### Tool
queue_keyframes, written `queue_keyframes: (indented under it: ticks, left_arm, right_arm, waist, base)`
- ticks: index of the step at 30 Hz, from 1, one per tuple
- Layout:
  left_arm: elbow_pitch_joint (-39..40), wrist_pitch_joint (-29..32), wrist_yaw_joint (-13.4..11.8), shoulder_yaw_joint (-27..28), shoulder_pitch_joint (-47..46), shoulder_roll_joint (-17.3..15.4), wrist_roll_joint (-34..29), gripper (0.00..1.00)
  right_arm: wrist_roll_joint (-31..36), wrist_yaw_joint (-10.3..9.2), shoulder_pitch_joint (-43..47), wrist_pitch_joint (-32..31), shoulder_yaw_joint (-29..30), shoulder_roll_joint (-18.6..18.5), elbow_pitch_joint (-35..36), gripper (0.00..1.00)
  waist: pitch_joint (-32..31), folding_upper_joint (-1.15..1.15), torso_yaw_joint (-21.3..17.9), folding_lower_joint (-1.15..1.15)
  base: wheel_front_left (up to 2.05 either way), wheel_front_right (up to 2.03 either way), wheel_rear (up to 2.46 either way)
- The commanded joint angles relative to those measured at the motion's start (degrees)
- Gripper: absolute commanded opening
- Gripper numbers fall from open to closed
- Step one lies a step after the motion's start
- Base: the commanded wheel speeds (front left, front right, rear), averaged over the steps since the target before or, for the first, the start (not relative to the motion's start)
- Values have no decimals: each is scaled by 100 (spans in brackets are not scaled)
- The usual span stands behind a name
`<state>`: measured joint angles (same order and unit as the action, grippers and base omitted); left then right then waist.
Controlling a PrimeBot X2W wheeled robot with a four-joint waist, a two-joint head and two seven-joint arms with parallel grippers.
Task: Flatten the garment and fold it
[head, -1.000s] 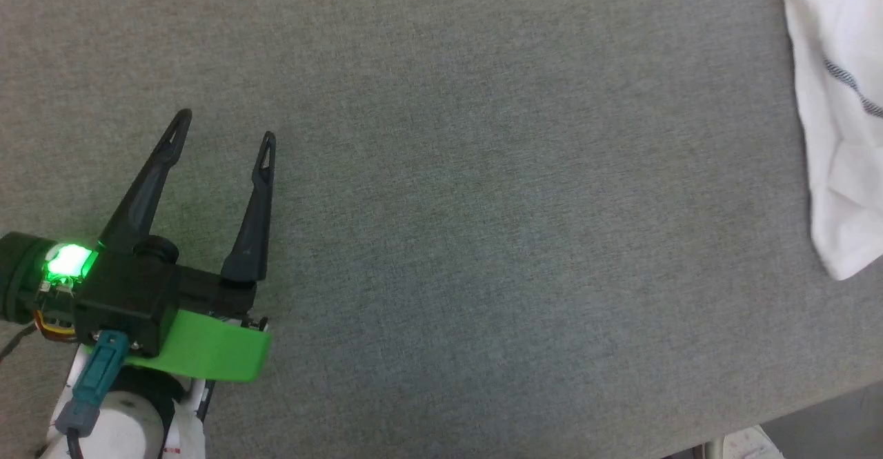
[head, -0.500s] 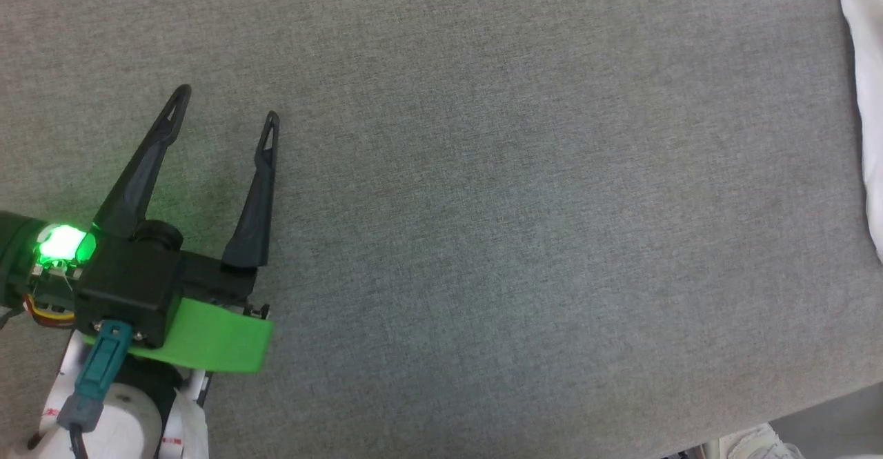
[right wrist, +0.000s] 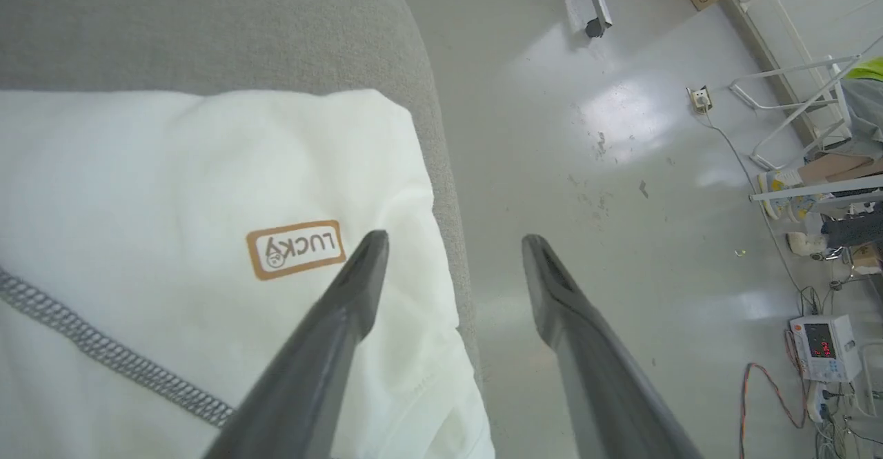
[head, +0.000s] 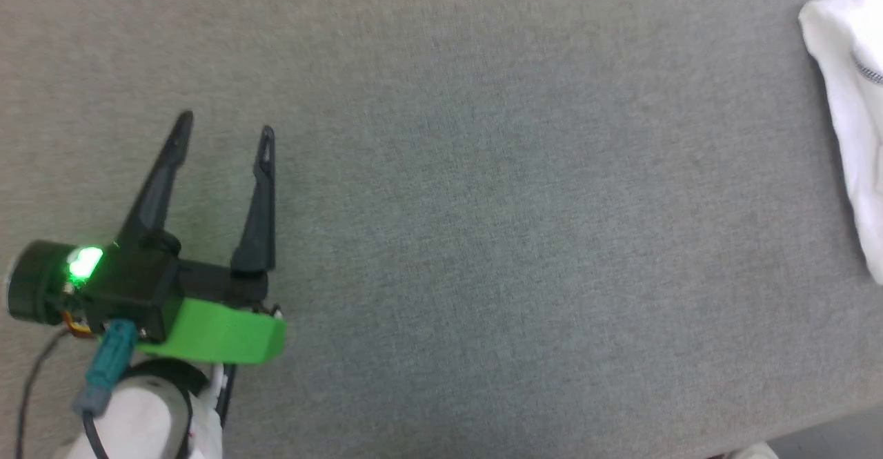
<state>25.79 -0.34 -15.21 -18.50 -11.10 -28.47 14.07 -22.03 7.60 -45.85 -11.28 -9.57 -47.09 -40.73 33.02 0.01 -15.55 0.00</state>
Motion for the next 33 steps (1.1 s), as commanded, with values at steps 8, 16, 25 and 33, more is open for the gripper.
queue_keyframes:
  ticks: [8,16,25,33]
  left_arm:
    - [-608,-615,-49,-87,438,192,131,100]
    - [-1173,-1018,-176,-193,751,393,132,100]
    - [-1598,-1195,-177,-367,1102,511,190,100]
    - [-1778,-1368,-191,-361,1409,643,309,100]
  right_arm:
    - [-59,-11,708,1102,579,611,37,100]
    - [11,-11,1887,1563,1034,1644,1221,100]
    - [762,-11,3700,1385,1793,3203,3247,100]
    - [1327,-11,4584,1519,2000,4203,4250,100]
  waist:
    - [-1285,-1,459,0]
    - [-2025,-1,813,0]
    - [-2659,-1,1237,0]
    - [-3082,-1,1466,0]
  base:
    - [0,0,0]
    - [0,0,0]
    - [0,0,0]
    - [0,0,0]
